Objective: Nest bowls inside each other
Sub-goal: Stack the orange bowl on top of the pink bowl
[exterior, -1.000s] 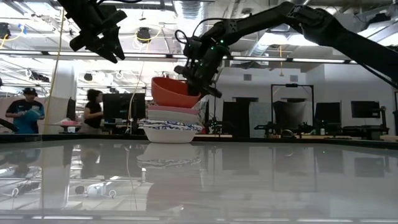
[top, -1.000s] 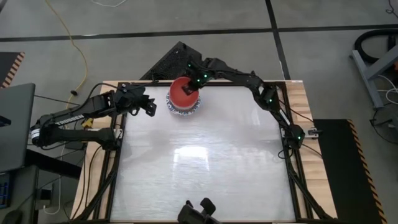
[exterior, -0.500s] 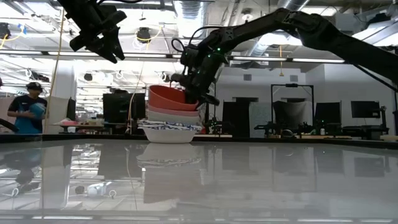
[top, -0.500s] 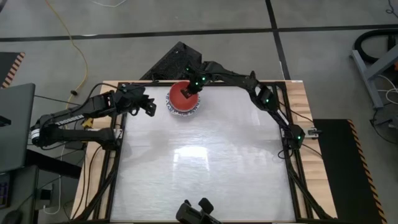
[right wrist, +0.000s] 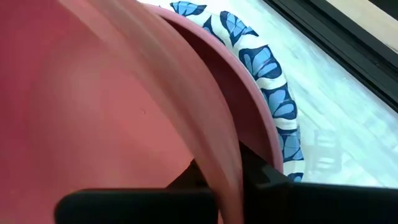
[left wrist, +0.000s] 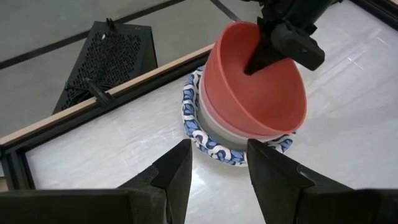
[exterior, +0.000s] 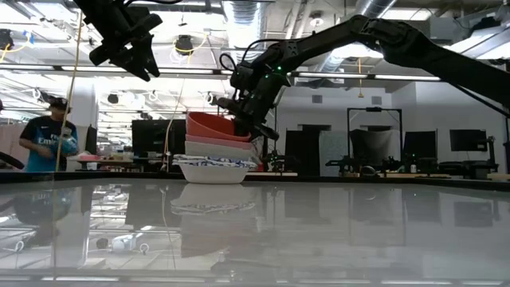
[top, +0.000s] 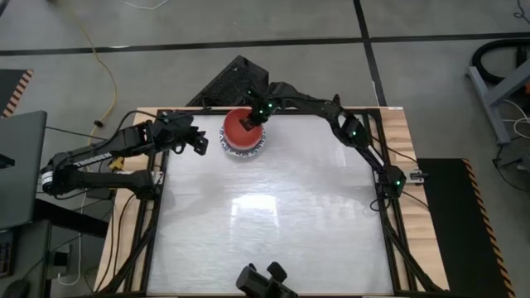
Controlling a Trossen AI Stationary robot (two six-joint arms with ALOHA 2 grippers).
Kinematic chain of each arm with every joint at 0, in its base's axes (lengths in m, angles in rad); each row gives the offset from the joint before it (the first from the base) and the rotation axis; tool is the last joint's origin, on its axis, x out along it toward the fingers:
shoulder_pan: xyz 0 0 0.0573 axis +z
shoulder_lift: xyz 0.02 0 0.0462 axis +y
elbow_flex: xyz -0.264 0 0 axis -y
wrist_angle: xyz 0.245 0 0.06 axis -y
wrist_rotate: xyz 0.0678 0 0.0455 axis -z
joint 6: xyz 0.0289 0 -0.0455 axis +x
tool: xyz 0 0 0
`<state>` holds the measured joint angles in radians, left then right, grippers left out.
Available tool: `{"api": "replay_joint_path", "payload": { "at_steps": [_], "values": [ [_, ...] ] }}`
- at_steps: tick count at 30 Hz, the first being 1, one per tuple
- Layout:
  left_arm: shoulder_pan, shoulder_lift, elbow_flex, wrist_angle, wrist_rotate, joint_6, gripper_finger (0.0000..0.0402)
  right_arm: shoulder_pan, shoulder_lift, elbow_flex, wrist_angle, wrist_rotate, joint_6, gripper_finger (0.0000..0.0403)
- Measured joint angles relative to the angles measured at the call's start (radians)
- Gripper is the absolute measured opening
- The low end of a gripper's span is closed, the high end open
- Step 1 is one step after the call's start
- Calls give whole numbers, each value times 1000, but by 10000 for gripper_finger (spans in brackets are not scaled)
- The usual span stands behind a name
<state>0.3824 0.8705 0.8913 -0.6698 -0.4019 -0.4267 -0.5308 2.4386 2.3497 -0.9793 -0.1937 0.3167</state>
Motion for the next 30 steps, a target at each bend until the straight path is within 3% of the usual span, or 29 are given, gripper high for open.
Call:
{"api": "replay_joint_path", "payload": {
  "at_steps": [11, 19, 30],
  "values": [
    [0, 0, 0, 1, -6, 0, 142, -2, -2, 4, -15, 2, -39, 98],
    [0, 0, 0, 2, -14, 8, 142, -10, -2, 5, -7, -53, -57, 158],
    [0, 0, 0, 2, -14, 27, 142, -10, -50, 5, 19, -37, -109, 177]
  ]
}}
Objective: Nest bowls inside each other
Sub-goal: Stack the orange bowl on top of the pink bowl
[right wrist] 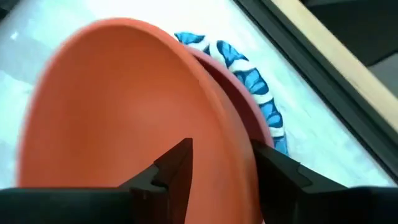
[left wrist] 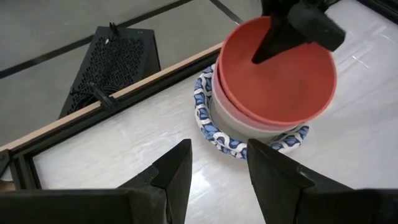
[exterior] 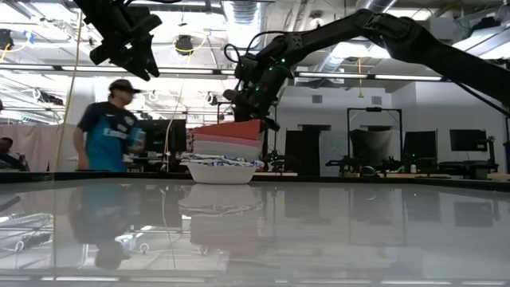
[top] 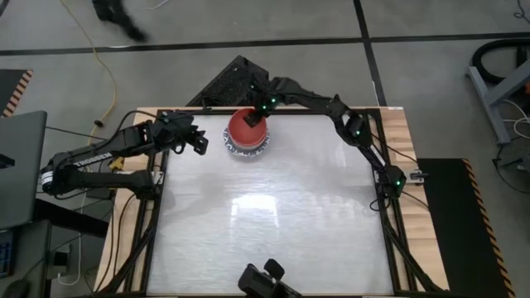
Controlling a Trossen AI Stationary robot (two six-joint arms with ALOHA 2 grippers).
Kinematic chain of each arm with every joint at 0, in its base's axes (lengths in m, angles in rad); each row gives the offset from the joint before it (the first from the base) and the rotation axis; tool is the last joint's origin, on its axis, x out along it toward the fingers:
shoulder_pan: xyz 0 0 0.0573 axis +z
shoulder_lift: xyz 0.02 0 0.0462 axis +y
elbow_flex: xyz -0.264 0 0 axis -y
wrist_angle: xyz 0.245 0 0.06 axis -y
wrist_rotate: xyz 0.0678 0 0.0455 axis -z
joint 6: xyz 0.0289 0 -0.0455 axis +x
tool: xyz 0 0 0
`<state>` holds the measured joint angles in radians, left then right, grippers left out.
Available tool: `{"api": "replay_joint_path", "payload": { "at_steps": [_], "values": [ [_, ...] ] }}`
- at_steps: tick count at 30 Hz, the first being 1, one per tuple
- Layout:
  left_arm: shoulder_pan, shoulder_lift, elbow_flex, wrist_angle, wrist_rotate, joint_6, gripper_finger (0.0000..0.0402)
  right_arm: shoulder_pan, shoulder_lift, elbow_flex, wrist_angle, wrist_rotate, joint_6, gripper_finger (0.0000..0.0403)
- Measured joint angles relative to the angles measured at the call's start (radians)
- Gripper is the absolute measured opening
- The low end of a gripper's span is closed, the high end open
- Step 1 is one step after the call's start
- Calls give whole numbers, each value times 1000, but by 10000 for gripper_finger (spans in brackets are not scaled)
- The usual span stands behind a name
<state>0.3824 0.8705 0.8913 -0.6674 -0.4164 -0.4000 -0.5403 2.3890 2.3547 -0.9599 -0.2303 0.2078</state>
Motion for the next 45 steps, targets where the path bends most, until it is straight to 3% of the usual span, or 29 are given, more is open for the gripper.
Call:
{"api": "replay_joint_path", "payload": {
  "at_steps": [31, 37, 45],
  "values": [
    [0, 0, 0, 57, 19, 22, 142, -25, -71, 2, -29, -91, -151, 181],
    [0, 0, 0, 56, 19, 22, 142, -13, -71, 2, -10, -86, -257, 208],
    [0, 0, 0, 50, 19, 23, 142, -40, -101, 2, 57, -82, -212, 239]
  ]
}}
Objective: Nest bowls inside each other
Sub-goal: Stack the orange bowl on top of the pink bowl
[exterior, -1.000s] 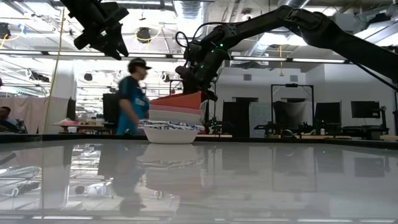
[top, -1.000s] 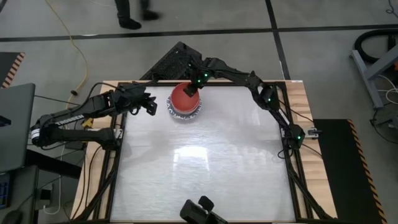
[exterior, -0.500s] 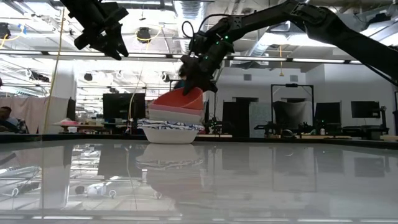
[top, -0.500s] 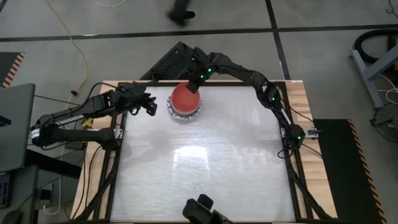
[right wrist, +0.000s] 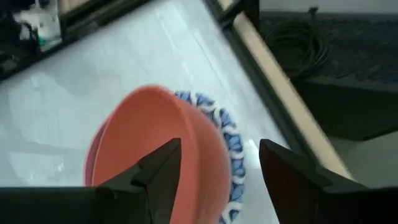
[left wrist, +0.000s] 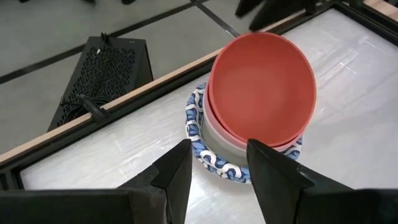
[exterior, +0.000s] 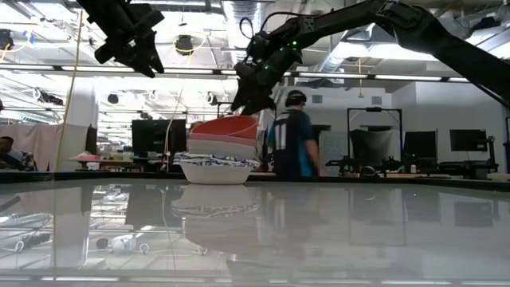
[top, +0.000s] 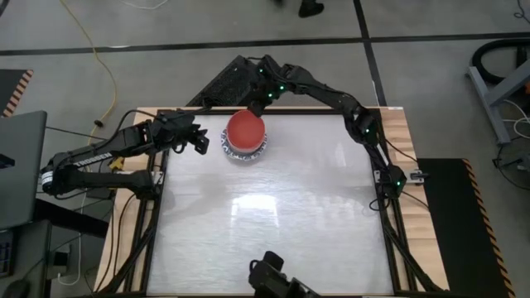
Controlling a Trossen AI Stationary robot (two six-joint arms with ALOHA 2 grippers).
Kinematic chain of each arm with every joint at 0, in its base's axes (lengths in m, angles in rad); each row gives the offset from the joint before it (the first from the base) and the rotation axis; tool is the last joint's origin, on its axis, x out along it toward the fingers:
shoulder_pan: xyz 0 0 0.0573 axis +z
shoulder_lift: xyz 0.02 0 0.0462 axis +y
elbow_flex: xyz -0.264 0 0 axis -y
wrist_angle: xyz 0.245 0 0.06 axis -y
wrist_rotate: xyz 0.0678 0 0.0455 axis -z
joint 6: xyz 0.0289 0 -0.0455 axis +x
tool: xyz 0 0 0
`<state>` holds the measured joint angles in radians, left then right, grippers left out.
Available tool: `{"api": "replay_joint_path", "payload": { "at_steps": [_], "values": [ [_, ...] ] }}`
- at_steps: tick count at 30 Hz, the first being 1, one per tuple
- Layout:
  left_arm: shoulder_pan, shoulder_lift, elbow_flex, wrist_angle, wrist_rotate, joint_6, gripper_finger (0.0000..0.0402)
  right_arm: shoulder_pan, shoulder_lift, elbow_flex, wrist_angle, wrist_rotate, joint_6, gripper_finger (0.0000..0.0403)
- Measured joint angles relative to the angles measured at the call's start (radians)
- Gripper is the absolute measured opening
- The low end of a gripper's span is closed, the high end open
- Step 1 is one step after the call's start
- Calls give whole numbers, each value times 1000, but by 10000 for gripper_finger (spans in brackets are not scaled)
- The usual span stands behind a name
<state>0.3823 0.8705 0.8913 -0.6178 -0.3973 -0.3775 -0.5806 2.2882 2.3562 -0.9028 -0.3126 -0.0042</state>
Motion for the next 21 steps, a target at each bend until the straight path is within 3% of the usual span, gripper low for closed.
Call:
{"api": "replay_joint_path", "payload": {
  "at_steps": [7, 10, 15, 21],
  "values": [
    [0, 0, 0, -7, -2, 0, 142, -33, -59, -2, -35, -69, 19, 215],
    [0, 0, 0, -11, -1, 0, 142, -46, -97, -2, -20, -161, -3, 158],
    [0, 0, 0, -32, 7, -11, 142, -96, -89, -6, -23, -455, -6, 20],
    [0, 0, 0, -52, 16, -24, 142, -109, -77, -46, 22, -486, 6, 8]
  ]
}}
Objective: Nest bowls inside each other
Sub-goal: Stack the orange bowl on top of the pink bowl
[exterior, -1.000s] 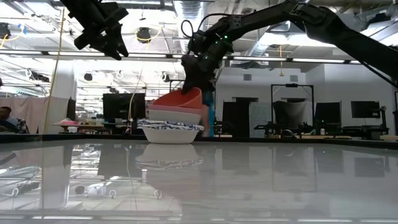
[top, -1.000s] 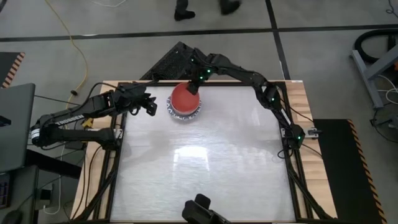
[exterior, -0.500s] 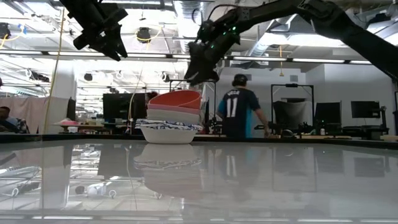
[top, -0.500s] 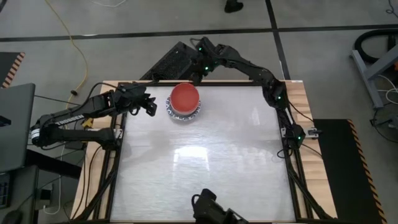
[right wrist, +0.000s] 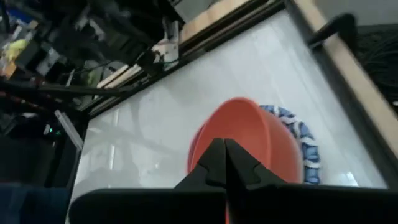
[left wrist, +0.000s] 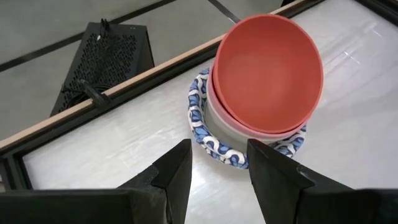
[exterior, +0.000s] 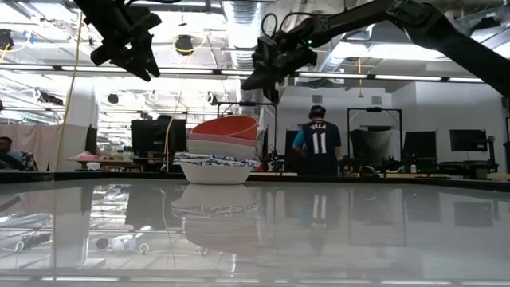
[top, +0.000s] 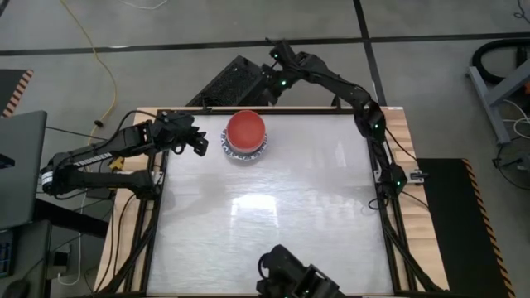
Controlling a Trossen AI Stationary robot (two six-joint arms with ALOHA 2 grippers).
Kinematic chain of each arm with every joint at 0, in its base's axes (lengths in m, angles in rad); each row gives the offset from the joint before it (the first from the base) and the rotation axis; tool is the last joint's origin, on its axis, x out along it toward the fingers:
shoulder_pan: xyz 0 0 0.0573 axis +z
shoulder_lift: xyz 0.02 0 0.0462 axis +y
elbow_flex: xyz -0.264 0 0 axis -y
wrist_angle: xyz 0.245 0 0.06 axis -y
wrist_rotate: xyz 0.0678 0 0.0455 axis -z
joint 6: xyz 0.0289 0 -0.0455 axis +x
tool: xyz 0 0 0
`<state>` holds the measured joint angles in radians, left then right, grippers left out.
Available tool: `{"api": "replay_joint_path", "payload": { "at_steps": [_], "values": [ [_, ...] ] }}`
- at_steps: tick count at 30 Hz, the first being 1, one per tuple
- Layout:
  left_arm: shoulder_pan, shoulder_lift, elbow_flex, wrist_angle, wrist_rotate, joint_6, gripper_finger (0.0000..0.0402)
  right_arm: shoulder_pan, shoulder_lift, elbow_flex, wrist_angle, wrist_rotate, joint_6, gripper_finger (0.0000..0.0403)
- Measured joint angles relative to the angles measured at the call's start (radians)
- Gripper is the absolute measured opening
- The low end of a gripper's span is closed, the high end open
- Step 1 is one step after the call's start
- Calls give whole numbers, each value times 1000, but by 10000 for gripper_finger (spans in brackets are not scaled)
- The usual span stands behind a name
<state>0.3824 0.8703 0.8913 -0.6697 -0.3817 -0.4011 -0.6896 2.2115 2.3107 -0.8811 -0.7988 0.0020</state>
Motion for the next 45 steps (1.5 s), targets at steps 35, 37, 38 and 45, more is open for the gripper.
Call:
{"api": "replay_joint_path", "payload": {
  "at_steps": [35, 37, 38, 45],
  "values": [
    [0, 0, 0, 2, 1, -3, 142, 21, 2, -366, 356, -66, 10, 1],
    [0, 0, 0, 2, 1, -3, 142, 21, 2, -366, 364, -66, 9, 1],
    [0, 0, 0, 2, 0, -3, 142, 21, 2, -366, 368, -65, 12, 1],
    [0, 0, 0, 2, 1, -4, 142, 20, 2, -381, 375, -14, 3, 1]
  ]
}}
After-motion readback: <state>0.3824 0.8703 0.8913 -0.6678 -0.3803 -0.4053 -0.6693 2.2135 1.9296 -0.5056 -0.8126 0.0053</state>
